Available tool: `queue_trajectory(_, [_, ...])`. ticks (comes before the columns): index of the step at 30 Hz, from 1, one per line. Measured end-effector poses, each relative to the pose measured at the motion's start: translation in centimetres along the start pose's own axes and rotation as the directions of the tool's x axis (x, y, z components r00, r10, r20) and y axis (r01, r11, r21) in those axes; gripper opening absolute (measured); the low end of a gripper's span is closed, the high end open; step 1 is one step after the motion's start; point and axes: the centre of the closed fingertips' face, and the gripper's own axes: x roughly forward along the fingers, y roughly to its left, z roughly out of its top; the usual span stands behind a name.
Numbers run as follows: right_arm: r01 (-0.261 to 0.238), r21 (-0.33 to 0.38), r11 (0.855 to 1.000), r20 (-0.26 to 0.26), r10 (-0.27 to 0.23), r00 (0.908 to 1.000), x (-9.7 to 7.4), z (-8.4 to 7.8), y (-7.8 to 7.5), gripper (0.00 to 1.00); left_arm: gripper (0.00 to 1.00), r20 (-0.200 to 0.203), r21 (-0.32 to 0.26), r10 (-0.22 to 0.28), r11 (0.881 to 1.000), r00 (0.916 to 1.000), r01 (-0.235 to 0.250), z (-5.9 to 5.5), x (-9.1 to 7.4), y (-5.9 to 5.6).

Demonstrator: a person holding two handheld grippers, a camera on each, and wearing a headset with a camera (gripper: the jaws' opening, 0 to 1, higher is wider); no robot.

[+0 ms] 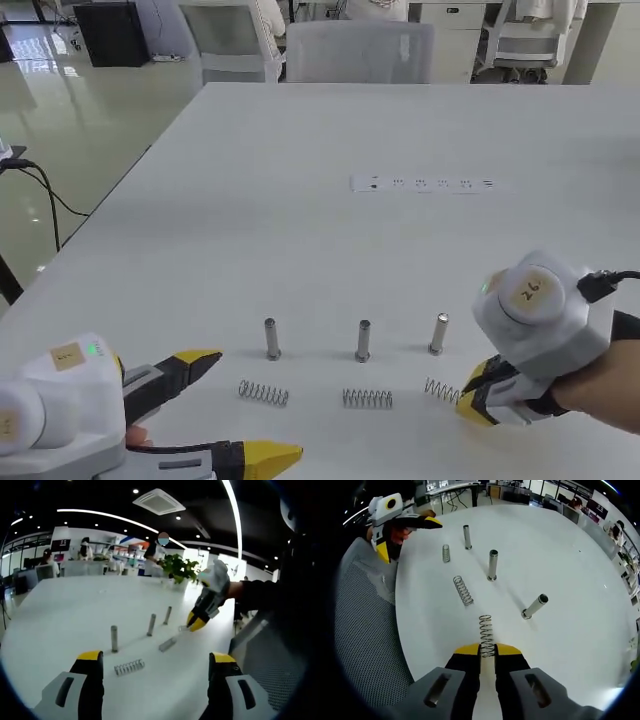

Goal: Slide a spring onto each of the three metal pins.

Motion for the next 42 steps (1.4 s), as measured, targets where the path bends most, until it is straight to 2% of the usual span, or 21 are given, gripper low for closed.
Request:
queue_trajectory(7, [-0.006,-0.033,0.999,0.017,0.007,0.9998,-0.6,1.3,0.5,0.07,0.77,-0.01,0.024,-0.025,0.999,0.9997,0.025,0.1,0.2,-0.4])
queue_trajectory(15, [-0.021,-0.066,0.998,0.034,0.023,0.9991,-0.9,2.8,1.1,0.07,0.67,-0.036,0.059,-0.09,0.994,0.9953,0.093,0.6,0.8,-1.3])
queue_trajectory(19, [-0.03,-0.087,0.996,0.034,0.033,0.9989,-1.0,3.4,1.4,0.07,0.62,-0.058,0.084,-0.13,0.987,0.9898,0.135,0.7,1.2,-1.9])
queue_trajectory(25, [-0.041,-0.111,0.993,0.034,0.045,0.9984,-1.3,4.0,1.9,0.07,0.59,-0.074,0.109,-0.164,0.979,0.9837,0.171,1.4,1.9,-2.3])
queue_trajectory(30, [-0.049,-0.127,0.991,0.038,0.054,0.9978,-1.4,4.4,2.4,0.07,0.54,-0.101,0.132,-0.198,0.969,0.975,0.21,1.5,2.5,-2.7])
queue_trajectory(42, [-0.065,-0.178,0.982,0.045,0.075,0.9962,-1.6,5.8,3.8,0.07,0.47,-0.119,0.154,-0.249,0.952,0.9611,0.266,1.9,4.2,-3.8])
